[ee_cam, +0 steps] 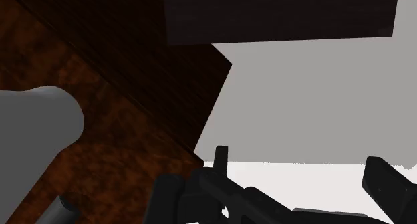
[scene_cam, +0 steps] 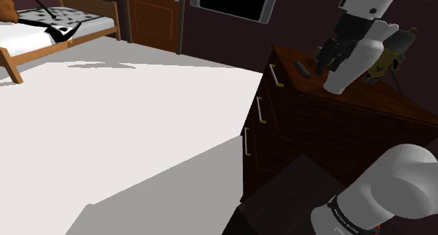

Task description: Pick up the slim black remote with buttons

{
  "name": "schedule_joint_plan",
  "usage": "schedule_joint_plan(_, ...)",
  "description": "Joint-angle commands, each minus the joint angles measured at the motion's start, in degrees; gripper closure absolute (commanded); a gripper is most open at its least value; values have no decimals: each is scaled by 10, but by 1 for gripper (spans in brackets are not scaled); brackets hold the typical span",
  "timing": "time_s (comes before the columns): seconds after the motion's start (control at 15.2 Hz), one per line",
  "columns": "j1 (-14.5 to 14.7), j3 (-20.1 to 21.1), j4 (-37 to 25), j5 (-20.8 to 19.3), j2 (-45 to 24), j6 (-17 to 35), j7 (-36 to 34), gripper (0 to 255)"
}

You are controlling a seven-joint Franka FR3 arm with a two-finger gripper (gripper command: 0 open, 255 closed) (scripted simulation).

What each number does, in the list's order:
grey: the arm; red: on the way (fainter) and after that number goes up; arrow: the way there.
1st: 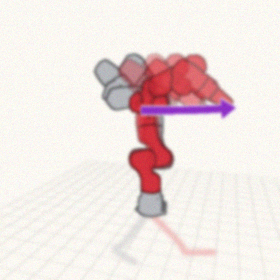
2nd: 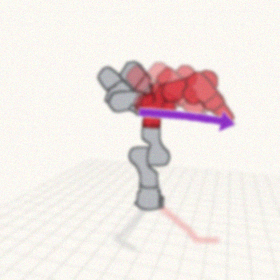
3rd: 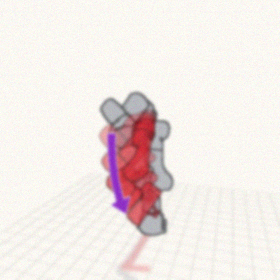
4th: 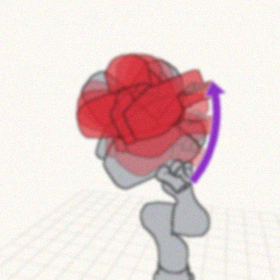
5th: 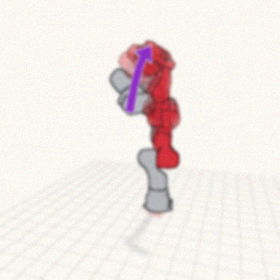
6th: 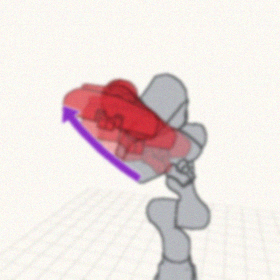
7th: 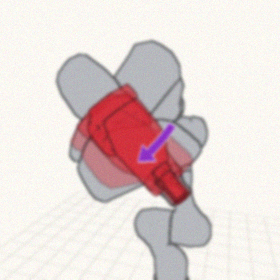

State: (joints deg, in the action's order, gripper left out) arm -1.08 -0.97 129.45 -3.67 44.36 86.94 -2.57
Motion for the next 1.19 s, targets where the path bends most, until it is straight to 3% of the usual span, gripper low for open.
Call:
schedule_joint_plan(0.0, 0, 0, 0, 0, 0, 0, 0, 0)
schedule_joint_plan(1.12, -87, -90, -105, -41, -252, 204, -57, 0)
